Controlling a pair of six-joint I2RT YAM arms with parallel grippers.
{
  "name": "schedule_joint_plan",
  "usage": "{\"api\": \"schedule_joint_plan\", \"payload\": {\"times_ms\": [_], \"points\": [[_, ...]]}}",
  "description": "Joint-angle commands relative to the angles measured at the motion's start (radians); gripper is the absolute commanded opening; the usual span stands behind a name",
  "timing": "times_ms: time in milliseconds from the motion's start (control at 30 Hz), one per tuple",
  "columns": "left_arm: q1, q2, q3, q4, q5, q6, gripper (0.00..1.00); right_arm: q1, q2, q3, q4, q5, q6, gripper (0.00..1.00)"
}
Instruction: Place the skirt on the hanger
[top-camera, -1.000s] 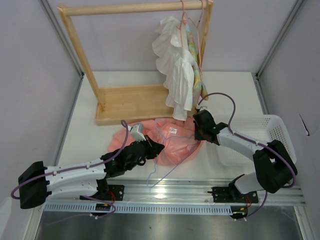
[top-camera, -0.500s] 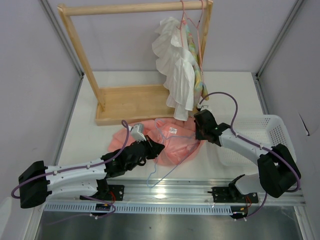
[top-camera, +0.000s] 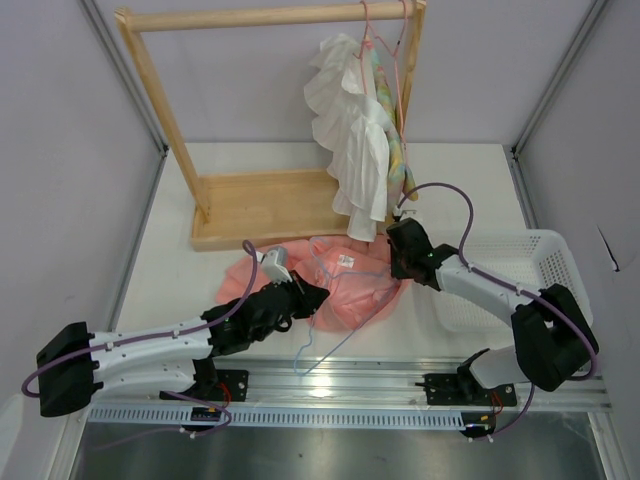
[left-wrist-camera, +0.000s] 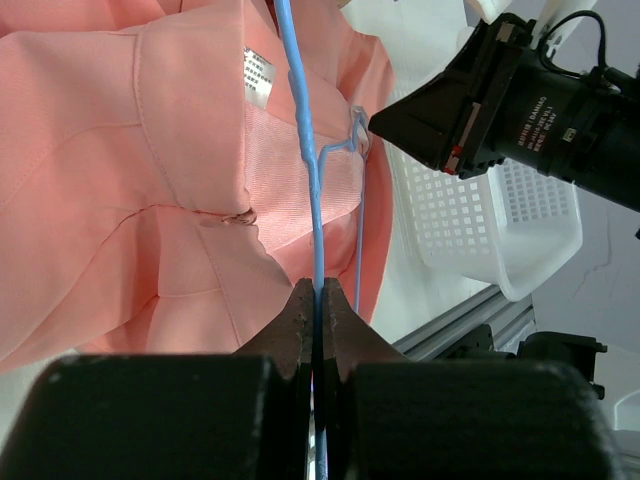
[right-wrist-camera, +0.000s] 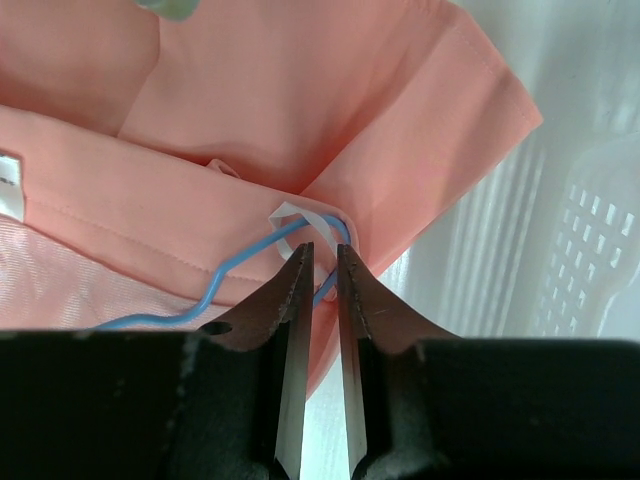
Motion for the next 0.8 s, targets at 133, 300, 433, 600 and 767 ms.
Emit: {"api": "schedule_joint_plan", "payload": {"times_ms": [133, 300, 433, 600, 767], "points": [[-0.007, -0.018, 0.027, 0.015, -0.03, 0.023, 0.0, -0.015, 0.031, 0.038, 0.032, 0.012, -0.015, 0.21], [-0.007, -0.016, 0.029, 0.018, -0.028, 0.023, 0.0, -0.021, 0.031, 0.034, 0.036, 0.004, -0.018, 0.19], [-0.007, -0.016, 0.029, 0.018, -0.03, 0.023, 0.0, -0.022, 0.028, 0.032, 0.044, -0.008, -0.015, 0.01], [-0.007, -0.024, 0.016, 0.03, -0.036, 0.021, 0.0, -0.021, 0.02, 0.035, 0.042, -0.022, -0.009, 0.0], [-0.007, -0.018, 0.007, 0.059, -0.031, 0.04, 0.0, -0.013, -0.02, 0.035, 0.027, -0.042, 0.009, 0.0]]}}
